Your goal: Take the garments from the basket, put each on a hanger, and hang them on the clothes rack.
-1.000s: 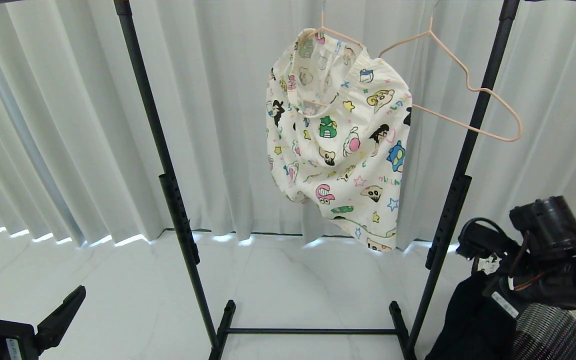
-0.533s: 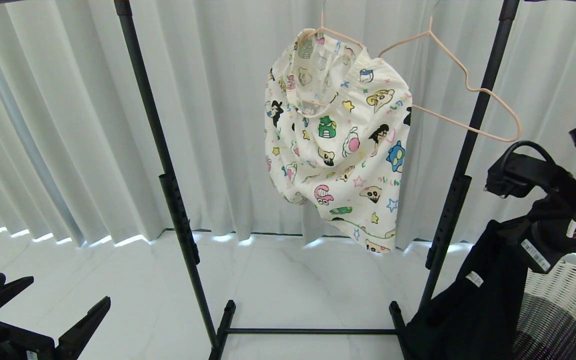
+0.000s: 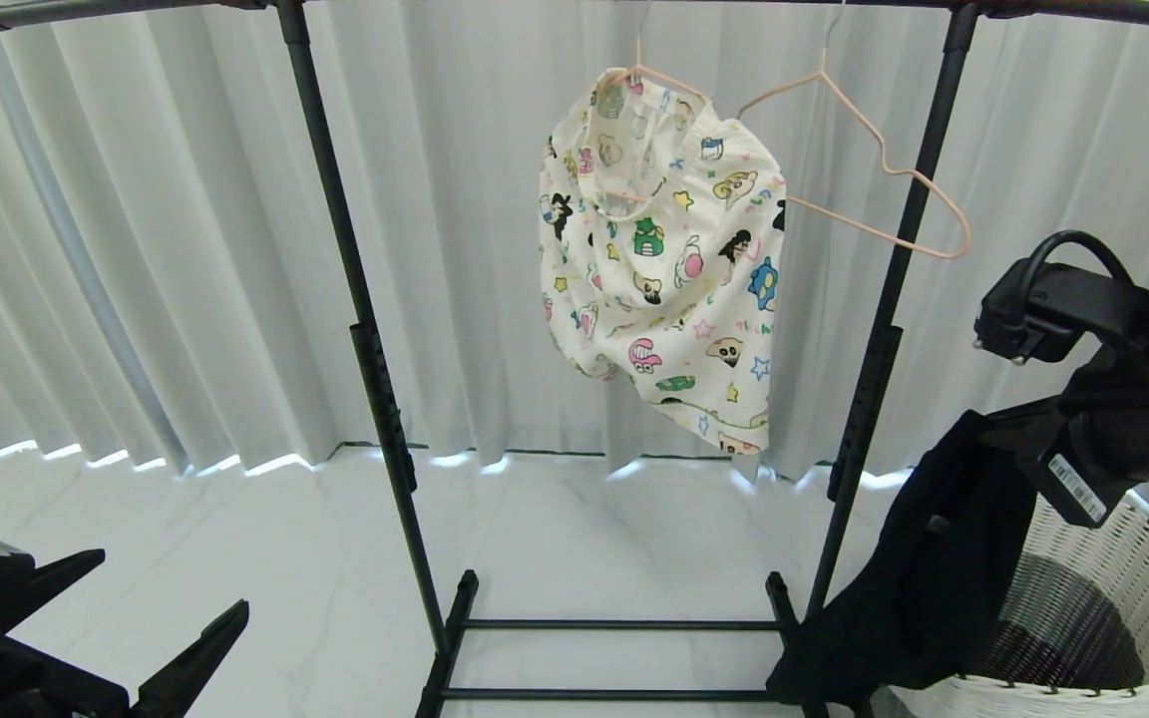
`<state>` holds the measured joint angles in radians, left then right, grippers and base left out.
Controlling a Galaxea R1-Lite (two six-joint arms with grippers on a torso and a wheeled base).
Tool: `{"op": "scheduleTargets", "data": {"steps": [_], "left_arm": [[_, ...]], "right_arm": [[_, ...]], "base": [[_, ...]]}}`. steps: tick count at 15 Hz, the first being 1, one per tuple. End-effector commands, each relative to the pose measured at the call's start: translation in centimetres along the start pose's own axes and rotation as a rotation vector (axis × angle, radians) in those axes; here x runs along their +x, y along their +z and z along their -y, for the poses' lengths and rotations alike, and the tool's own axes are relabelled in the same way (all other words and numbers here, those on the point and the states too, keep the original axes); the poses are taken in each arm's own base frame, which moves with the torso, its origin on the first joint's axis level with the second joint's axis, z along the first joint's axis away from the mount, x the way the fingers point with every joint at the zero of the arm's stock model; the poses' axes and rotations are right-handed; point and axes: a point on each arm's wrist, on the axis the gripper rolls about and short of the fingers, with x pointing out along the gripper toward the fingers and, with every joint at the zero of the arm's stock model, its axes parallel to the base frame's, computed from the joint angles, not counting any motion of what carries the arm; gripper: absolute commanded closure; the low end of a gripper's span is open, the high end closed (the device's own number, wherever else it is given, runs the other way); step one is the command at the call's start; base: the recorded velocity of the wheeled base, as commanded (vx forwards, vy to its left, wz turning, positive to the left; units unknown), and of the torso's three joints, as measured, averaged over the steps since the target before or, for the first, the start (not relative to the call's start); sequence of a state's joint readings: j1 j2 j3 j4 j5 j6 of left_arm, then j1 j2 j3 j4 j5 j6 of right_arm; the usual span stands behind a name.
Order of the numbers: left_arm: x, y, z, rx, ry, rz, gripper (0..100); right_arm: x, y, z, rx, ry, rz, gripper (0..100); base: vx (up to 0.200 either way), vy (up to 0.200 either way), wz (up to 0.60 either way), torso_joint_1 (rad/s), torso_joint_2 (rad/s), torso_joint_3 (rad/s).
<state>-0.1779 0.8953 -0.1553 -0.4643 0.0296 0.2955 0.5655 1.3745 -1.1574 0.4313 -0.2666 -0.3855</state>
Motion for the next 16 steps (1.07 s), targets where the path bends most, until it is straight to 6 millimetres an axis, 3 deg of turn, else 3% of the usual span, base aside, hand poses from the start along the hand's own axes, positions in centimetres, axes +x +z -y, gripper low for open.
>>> {"op": "scheduleTargets", "data": {"steps": [1,4,5,6,7,8,12,16], "left_arm": [[0.2,0.3,0.5,0.008,-0.051,0.011,0],[0.3,2.8,1.5,-0.066,-0.225,0.106,0],[1.2,5.1,2.6,-0.129,-0.335,0.129,0],[1.6,5.6,3.0,-0.143,-0.357,0.128,0],[3.3,8.0,4.6,-0.178,-0.444,0.117,0],[4.4,9.1,6.2,-0.182,-0.503,0.098,0],[8.4,10.5,13.8,-0.242,-0.692,-0.035,0],[11.4,11.9,20.7,-0.309,-0.748,-0.072,0]], "right_arm": [[-0.1,0.2,-0.3,-0.010,0.014,0.010,100],[-0.2,0.6,-1.3,0.003,0.056,0.030,100],[-0.5,1.0,-2.1,0.011,0.088,0.053,100],[-0.6,1.1,-2.1,0.013,0.092,0.058,100],[-0.9,1.5,-2.4,0.023,0.105,0.077,100],[-1.2,1.8,-2.4,0.032,0.109,0.092,100],[-1.4,2.1,-2.8,0.063,0.125,0.110,100],[-1.9,2.4,-3.5,0.106,0.163,0.126,100]], "base": [[-0.200,0.000,0.00,0.002,0.00,0.007],[0.000,0.000,0.00,0.000,0.00,0.000],[0.000,0.000,0.00,0.000,0.00,0.000],[0.000,0.000,0.00,0.000,0.00,0.000],[0.000,0.000,0.00,0.000,0.00,0.000],[0.000,0.000,0.00,0.000,0.00,0.000],[0.000,0.000,0.00,0.000,0.00,0.000],[0.000,0.000,0.00,0.000,0.00,0.000]]}}
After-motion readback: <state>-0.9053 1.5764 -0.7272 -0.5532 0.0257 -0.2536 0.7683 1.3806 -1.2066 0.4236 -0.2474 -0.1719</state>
